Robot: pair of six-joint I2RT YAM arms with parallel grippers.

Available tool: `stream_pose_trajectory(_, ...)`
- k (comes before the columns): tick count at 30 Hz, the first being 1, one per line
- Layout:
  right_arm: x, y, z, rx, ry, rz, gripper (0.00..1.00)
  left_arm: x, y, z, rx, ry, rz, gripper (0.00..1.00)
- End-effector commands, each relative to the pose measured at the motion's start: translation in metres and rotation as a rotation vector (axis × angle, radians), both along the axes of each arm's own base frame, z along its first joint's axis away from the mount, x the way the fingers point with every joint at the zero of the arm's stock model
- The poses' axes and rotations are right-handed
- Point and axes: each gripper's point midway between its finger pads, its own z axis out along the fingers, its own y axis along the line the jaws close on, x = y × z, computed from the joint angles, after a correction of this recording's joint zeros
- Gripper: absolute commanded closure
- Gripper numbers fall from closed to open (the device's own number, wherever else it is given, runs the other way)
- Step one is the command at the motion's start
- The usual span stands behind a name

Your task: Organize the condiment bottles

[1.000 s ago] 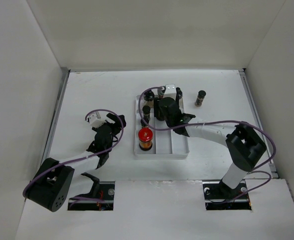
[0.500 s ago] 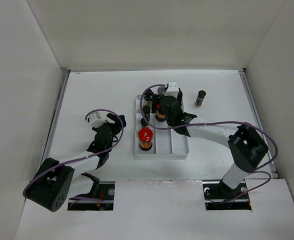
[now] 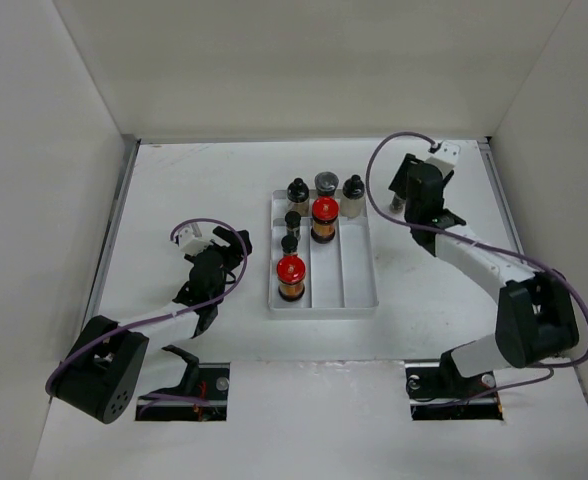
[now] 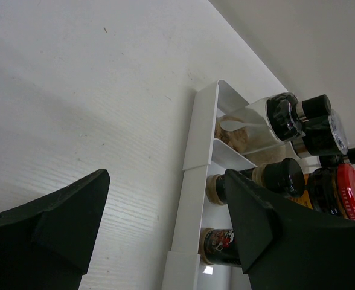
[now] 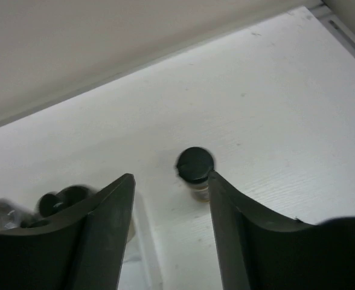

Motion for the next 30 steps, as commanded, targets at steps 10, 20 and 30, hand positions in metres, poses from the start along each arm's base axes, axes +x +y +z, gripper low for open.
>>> stream_pose_trajectory(10,0.059,-0.025,-0.053,0.01,0.176,0.056,0.15,0.01,-0.01,0.025,-0.032,-0.072,-0.022,0.24)
stream_pose_trajectory(20,0.077,-0.028,-0.086,-0.008,0.235,0.044,0.35,0.012,-0.012,0.022,-0.034,-0.062,-0.03,0.24)
stream_pose_trajectory(30,0.042,-0.024,-0.048,-0.072,0.132,-0.017,0.58,0.012,-0.012,0.022,-0.034,-0.062,-0.028,0.24)
